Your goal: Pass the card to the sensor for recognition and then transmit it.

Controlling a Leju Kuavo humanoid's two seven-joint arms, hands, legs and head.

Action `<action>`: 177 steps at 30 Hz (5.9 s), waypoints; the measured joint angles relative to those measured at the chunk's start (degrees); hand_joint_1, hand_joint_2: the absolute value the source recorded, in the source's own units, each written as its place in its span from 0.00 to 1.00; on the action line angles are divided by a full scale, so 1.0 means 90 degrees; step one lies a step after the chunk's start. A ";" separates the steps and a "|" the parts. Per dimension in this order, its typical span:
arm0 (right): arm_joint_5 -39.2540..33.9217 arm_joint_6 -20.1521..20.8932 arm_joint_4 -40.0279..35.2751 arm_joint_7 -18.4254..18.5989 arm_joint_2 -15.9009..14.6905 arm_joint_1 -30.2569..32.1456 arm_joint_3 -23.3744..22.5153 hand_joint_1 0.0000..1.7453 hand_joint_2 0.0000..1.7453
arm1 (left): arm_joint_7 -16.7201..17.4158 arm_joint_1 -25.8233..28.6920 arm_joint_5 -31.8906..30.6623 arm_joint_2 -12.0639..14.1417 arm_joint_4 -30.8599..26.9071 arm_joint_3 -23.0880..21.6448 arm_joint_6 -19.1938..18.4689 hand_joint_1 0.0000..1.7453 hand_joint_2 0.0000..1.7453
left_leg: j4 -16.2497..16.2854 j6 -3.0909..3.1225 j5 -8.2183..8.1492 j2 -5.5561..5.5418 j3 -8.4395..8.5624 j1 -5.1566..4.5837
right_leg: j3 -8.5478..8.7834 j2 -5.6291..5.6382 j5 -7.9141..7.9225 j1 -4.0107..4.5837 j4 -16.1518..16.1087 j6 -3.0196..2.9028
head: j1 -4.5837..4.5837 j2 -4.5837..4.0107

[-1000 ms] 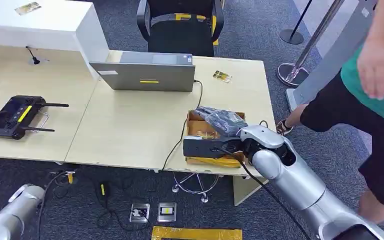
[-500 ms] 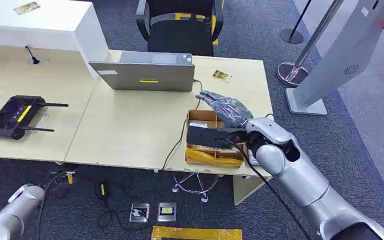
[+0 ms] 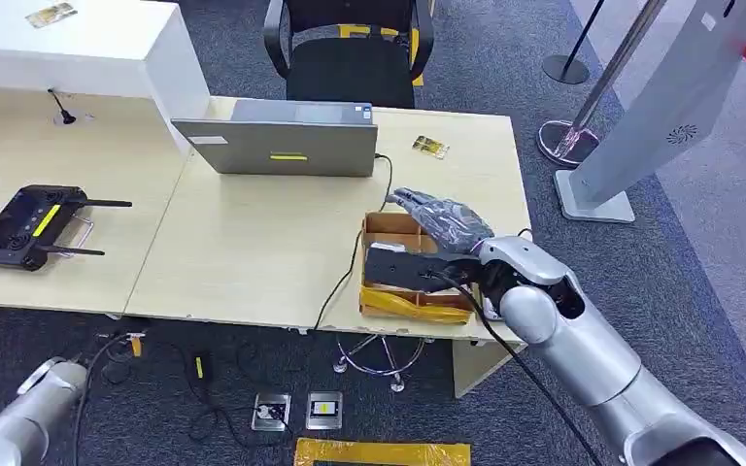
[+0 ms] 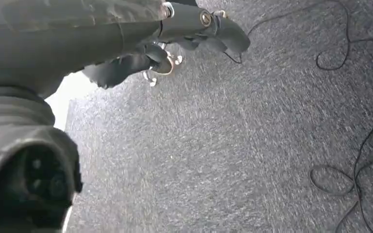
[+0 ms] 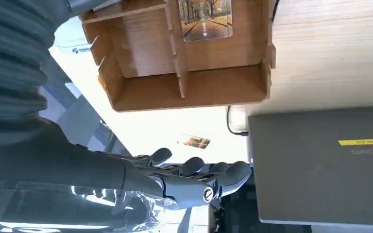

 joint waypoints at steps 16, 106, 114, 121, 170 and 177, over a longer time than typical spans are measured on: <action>0.0070 0.0002 -0.0012 0.0095 -0.0029 0.0174 -0.0022 0.00 1.00 | -0.0002 0.0024 -0.0299 0.0070 0.0000 0.0053 0.0272 0.00 0.00 | 0.0000 -0.0006 0.0015 0.0020 -0.0033 0.0005 | -0.0036 0.0021 0.0021 0.0002 0.0000 0.0010 | 0.0002 0.0000; -0.0189 0.0359 -0.2487 0.0661 -0.0964 0.1780 -0.1333 0.00 1.00 | -0.2550 0.3207 0.0558 -0.0823 0.0267 0.0585 0.1697 0.00 0.00 | 0.0002 -0.0048 -0.0104 0.0250 0.0112 -0.0012 | 0.0015 0.0225 -0.0031 -0.0014 0.0062 0.0005 | 0.0005 0.0000; 0.0156 -0.0034 -0.1984 0.0298 -0.0357 0.0885 -0.0383 0.00 1.00 | -0.2548 0.3140 0.0814 -0.1256 0.0201 0.0590 0.1656 0.00 0.00 | 0.0001 -0.0054 -0.0099 0.0239 0.0115 -0.0008 | 0.0023 0.0209 -0.0034 -0.0010 0.0067 0.0001 | 0.0005 0.0000; 0.0430 -0.0376 -0.1437 0.0308 0.0134 0.0734 0.0197 0.00 1.00 | -0.2548 0.3142 0.0923 -0.1353 0.0112 0.0580 0.1795 0.00 0.00 | 0.0001 -0.0057 -0.0101 0.0233 0.0116 -0.0004 | 0.0024 0.0205 -0.0042 -0.0007 0.0067 -0.0004 | 0.0002 0.0000; 0.1860 -0.0680 -0.0129 0.0168 0.0508 0.0884 0.0539 0.00 1.00 | -0.1532 0.1464 0.0491 -0.0265 -0.0032 0.0860 0.1319 0.00 0.00 | 0.0002 -0.0067 -0.0096 0.0227 0.0135 -0.0001 | 0.0038 0.0203 -0.0046 -0.0004 0.0080 -0.0011 | 0.0002 0.0000; 0.1868 -0.0675 -0.0044 0.0095 0.0532 0.0872 0.0532 0.00 1.00 | -0.1622 0.1296 0.0926 -0.0194 -0.0075 0.1069 0.1719 0.00 0.00 | 0.0002 -0.0068 -0.0097 0.0229 0.0136 -0.0001 | 0.0036 0.0208 -0.0046 -0.0003 0.0080 -0.0012 | 0.0005 0.0000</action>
